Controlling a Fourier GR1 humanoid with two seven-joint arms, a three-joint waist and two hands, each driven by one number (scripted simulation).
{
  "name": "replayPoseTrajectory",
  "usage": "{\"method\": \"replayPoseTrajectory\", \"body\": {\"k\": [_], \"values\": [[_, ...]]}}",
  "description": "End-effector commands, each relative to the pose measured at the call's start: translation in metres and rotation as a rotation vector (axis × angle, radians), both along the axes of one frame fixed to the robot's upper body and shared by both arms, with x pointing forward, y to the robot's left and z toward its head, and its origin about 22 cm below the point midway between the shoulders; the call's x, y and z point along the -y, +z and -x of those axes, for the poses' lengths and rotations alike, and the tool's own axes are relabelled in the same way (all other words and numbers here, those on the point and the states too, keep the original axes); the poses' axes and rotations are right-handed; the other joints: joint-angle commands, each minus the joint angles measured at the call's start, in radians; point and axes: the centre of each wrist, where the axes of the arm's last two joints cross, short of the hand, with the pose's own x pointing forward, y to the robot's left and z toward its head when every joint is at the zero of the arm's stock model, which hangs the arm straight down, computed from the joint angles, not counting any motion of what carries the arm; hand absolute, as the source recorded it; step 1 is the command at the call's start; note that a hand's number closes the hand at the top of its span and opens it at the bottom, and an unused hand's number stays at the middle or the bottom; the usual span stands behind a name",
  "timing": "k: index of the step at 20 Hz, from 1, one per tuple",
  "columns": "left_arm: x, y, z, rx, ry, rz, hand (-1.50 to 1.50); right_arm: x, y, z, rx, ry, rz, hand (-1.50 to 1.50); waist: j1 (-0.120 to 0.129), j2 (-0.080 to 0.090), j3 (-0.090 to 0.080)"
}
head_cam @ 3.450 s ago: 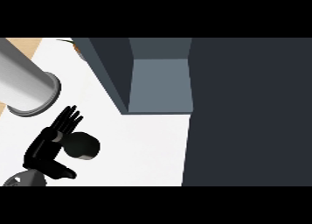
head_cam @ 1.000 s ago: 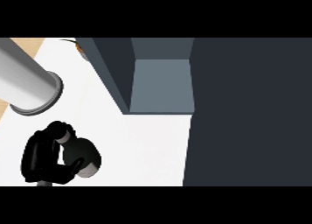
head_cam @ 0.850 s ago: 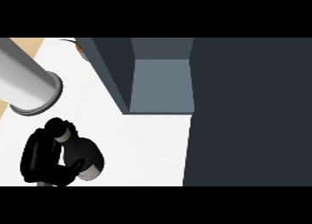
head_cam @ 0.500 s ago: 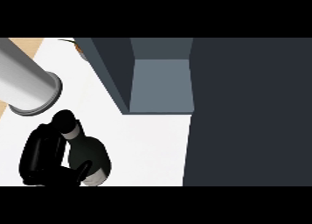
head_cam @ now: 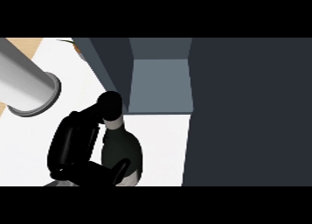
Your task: Pick up the wine, place it into the cabinet and close the cabinet
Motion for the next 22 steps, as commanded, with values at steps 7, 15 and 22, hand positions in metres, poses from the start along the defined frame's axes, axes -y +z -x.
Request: {"method": "replayPoseTrajectory", "body": {"k": [7, 15, 22], "values": [[0.08, 0.041, -0.027, -0.022, -0.021, 0.03, 1.5, 0.006, 0.003, 0.013, 0.053, 0.044, -0.04, -1.5, -0.011, 0.003, 0.0], [0.084, 0.056, -0.037, -0.008, 0.054, -0.008, 1.5, 0.012, 0.007, 0.034, 0.04, 0.051, -0.015, -1.5, -0.003, 0.0, 0.0], [0.104, 0.038, -0.038, -0.007, 0.098, -0.029, 1.5, 0.019, 0.007, 0.035, 0.044, 0.037, -0.025, -1.5, -0.004, 0.0, 0.0]]}}
